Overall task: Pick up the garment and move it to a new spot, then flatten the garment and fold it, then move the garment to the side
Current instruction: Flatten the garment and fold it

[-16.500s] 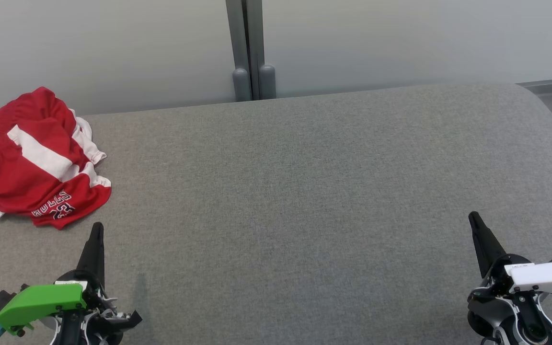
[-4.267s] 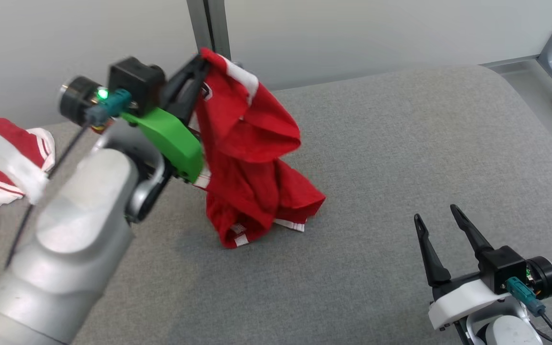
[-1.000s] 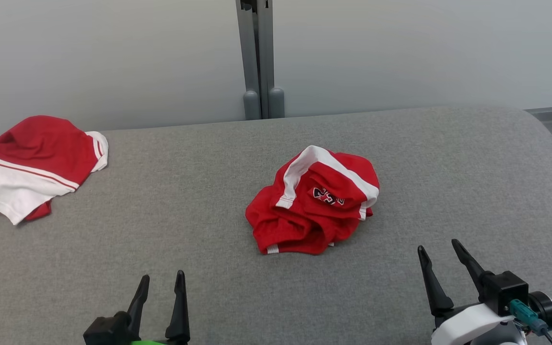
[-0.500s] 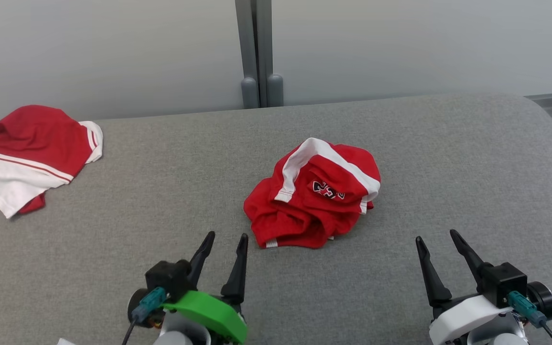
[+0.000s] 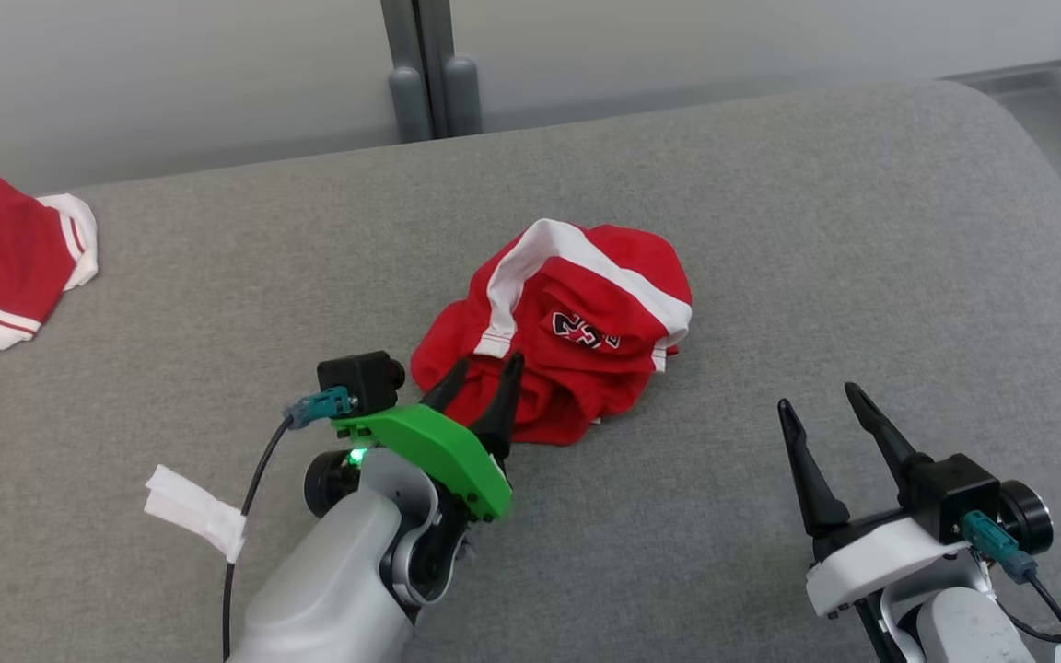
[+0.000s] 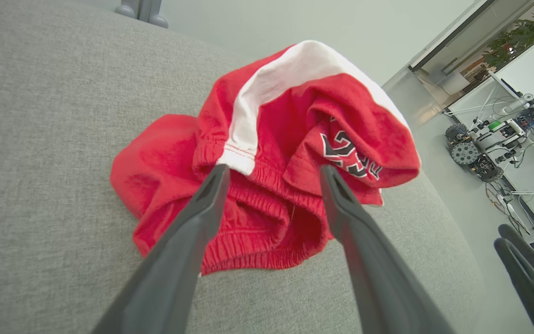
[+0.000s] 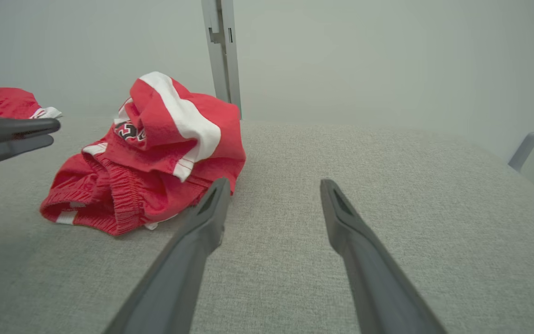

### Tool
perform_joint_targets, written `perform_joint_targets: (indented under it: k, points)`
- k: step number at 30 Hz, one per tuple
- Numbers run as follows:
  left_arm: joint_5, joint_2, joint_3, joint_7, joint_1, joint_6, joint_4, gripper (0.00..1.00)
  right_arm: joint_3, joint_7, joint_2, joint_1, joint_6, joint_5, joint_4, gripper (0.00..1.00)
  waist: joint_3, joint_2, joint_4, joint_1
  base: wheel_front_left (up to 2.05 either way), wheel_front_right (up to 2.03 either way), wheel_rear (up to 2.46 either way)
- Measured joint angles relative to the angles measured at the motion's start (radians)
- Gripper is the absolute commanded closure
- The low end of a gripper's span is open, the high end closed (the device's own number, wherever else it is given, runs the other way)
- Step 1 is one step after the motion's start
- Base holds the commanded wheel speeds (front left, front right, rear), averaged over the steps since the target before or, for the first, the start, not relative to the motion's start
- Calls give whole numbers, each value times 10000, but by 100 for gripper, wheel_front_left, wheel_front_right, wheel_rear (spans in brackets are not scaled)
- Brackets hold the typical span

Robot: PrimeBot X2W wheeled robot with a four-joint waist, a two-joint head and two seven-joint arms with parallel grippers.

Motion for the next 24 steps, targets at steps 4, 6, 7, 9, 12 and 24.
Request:
perform_joint_targets:
  k: [4, 6, 7, 9, 12, 24]
  points:
    - [-688, -6, -215, -111, -497, 88, 589, 0, -29, 0, 2, -167, 0, 2, -50, 0, 384, 0, -277, 0, 0, 0, 0]
    - [-1005, -4, -305, -276, -706, 94, 899, 0, -75, 0, 2, -223, 0, 2, -59, 0, 585, 0, -416, 0, 0, 0, 0]
    - [-1093, -4, -343, -336, -786, 98, 1014, 0, -100, 0, 2, -252, 0, 2, -63, 0, 660, 0, -466, 0, 0, 0, 0]
    - [-1421, -4, -401, -456, -960, 98, 1300, 0, -140, 0, 0, -310, -2, 4, -75, 0, 831, 0, -581, 0, 0, 0, 0]
    - [-1891, 0, -460, -531, -1114, 82, 1601, 0, -148, 0, 2, -323, 0, 6, -79, 0, 1020, 0, -708, 0, 0, 0, 0]
    - [-3323, -4, -531, -1360, -1909, -25, 2144, 100, -115, 0, 2, -451, 0, 40, -113, 0, 1228, 0, -804, 0, 0, 0, 0]
